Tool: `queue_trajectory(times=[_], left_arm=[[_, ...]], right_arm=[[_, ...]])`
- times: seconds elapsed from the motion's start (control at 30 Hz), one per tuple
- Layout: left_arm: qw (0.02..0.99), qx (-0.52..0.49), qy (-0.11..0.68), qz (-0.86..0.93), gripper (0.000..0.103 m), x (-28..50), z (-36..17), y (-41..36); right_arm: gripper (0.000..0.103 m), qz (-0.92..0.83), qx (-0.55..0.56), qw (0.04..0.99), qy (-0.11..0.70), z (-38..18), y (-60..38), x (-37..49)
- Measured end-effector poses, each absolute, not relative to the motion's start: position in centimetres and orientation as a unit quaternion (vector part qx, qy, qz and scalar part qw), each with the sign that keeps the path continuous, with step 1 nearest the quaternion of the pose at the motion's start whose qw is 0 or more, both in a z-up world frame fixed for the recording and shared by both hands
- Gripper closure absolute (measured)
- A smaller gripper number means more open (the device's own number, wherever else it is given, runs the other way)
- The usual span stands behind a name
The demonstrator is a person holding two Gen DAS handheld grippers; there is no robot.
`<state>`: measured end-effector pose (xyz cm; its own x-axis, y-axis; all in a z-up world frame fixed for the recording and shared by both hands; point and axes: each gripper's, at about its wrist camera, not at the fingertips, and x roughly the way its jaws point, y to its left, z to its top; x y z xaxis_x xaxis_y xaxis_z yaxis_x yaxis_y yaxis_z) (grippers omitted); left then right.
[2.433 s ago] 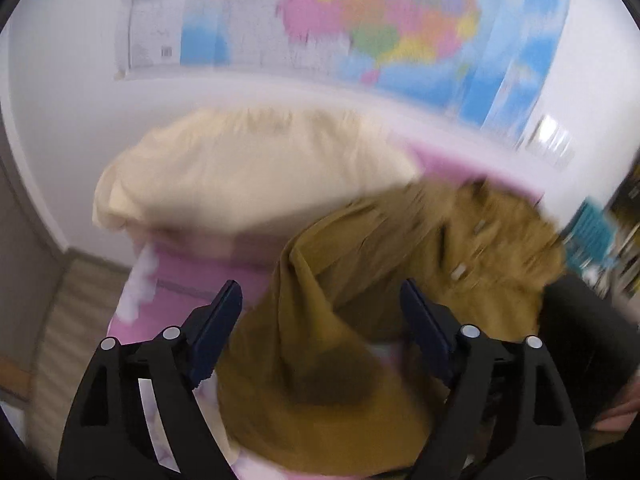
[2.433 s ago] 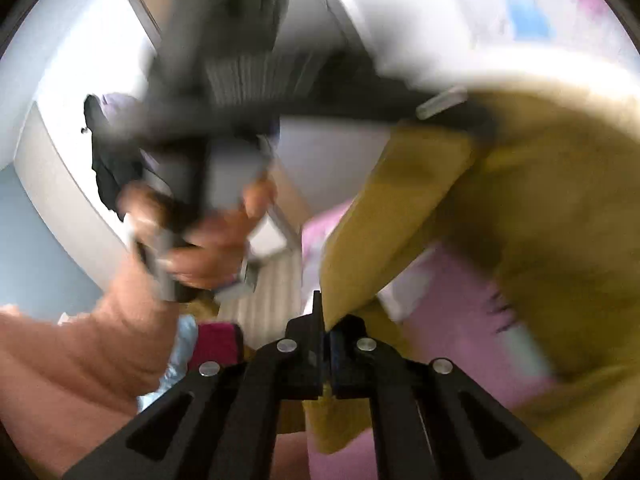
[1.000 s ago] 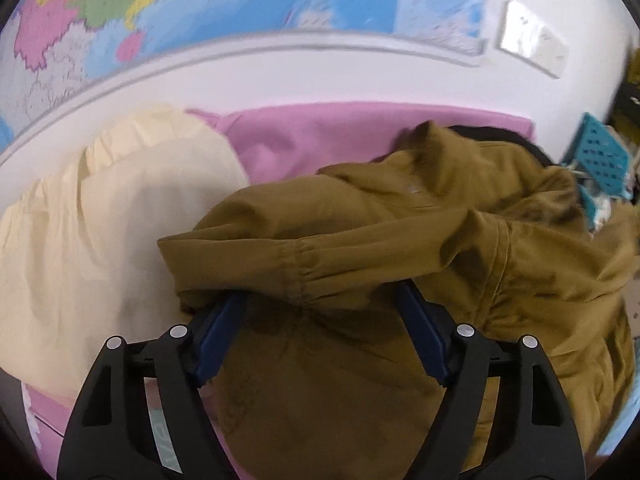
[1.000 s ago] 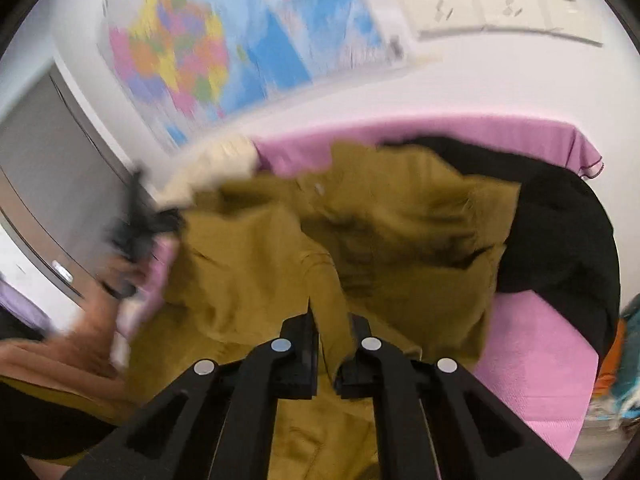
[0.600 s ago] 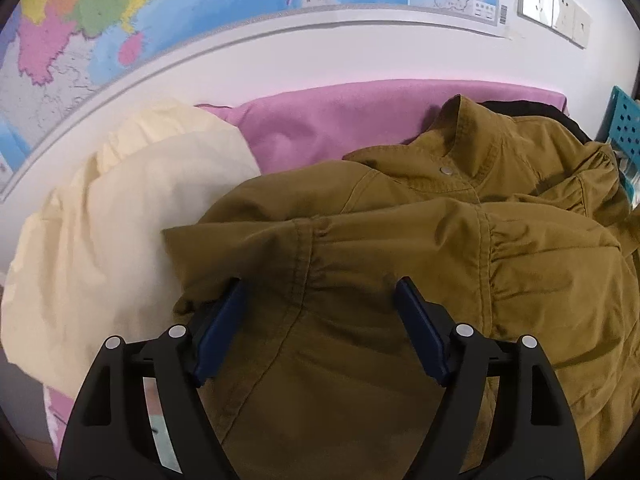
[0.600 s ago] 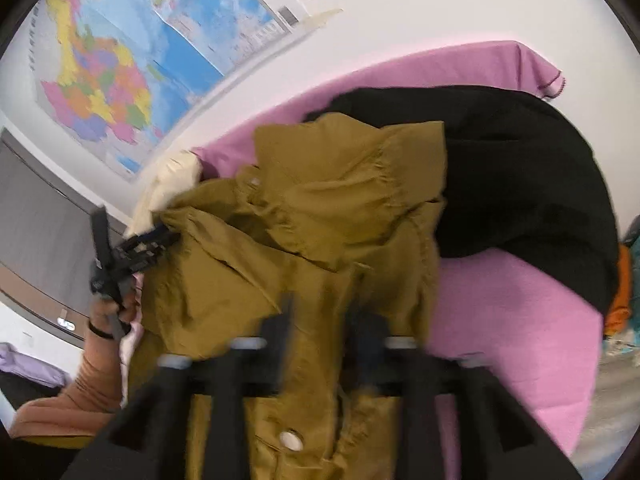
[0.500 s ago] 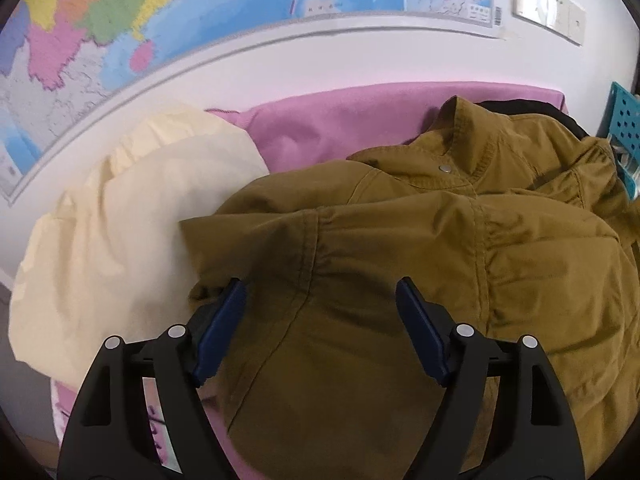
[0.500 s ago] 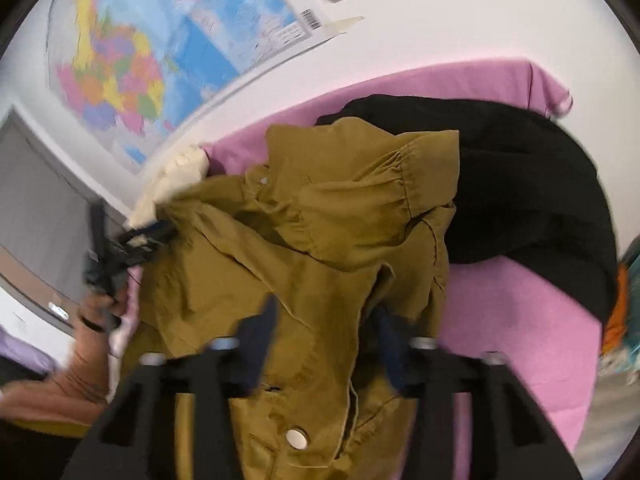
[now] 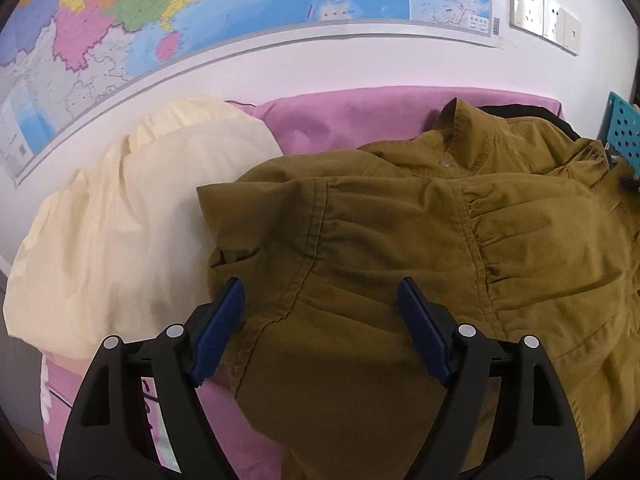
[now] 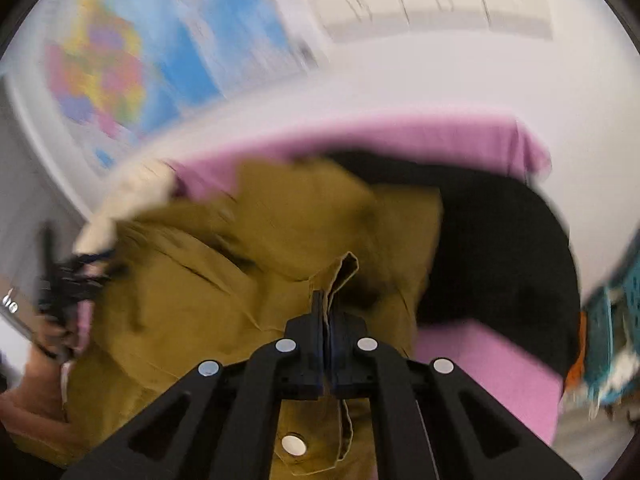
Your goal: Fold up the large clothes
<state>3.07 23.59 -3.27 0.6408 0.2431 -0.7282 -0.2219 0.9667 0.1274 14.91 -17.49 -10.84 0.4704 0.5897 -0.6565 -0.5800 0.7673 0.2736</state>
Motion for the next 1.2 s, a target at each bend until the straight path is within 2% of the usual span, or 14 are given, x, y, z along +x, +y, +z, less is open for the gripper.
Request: queue_trajectory(times=[0.13, 0.2, 0.23, 0.33, 0.43, 0.6, 0.63, 0.7, 0.77, 0.83, 1.03, 1.2], left_arm=[[0.918, 0.001, 0.377, 0.125, 0.026, 0.6, -1.7, 23.5], [0.922, 0.001, 0.368, 0.12, 0.024, -0.8, -1.1, 23.5], [0.925, -0.001, 0.363, 0.114, 0.023, -1.7, -0.8, 23.5], [0.925, -0.006, 0.365, 0.106, 0.02, -3.3, -0.9, 23.6], [0.916, -0.006, 0.385, 0.111, 0.02, -3.9, -2.4, 23.8], [0.904, -0.06, 0.406, 0.119, 0.018, -4.5, -4.7, 25.3], [0.901, -0.072, 0.41, 0.119, 0.018, -4.7, -5.2, 25.6], [0.897, -0.083, 0.417, 0.12, 0.018, -4.8, -5.9, 25.9], [0.894, -0.073, 0.424, 0.127, 0.018, -4.8, -6.4, 25.6], [0.893, -0.061, 0.425, 0.135, 0.02, -5.0, -6.2, 25.1], [0.902, -0.063, 0.414, 0.106, 0.019, -7.3, -4.7, 24.0], [0.899, -0.076, 0.425, 0.075, 0.017, -9.8, -4.9, 24.1]], right_arm=[[0.086, 0.334, 0.039, 0.853, 0.399, -12.4, -18.4, 15.4], [0.056, 0.32, 0.042, 0.867, 0.379, -11.2, -19.0, 14.4], [0.052, 0.31, 0.037, 0.883, 0.351, -9.9, -19.2, 13.3], [0.051, 0.312, 0.013, 0.904, 0.29, -7.3, -18.9, 10.3], [0.051, 0.365, -0.026, 0.89, 0.272, -6.7, -16.0, 8.3], [0.054, 0.388, -0.082, 0.853, 0.341, -10.7, -9.9, 9.8], [0.056, 0.381, -0.083, 0.851, 0.352, -11.6, -9.5, 10.6], [0.067, 0.35, -0.094, 0.852, 0.379, -14.0, -9.2, 12.5], [0.067, 0.357, -0.066, 0.846, 0.391, -15.0, -9.9, 13.4], [0.065, 0.357, -0.048, 0.845, 0.394, -14.6, -10.4, 13.1], [0.044, 0.384, -0.047, 0.853, 0.35, -11.5, -12.2, 9.2], [0.042, 0.386, -0.042, 0.848, 0.36, -12.0, -13.5, 7.9]])
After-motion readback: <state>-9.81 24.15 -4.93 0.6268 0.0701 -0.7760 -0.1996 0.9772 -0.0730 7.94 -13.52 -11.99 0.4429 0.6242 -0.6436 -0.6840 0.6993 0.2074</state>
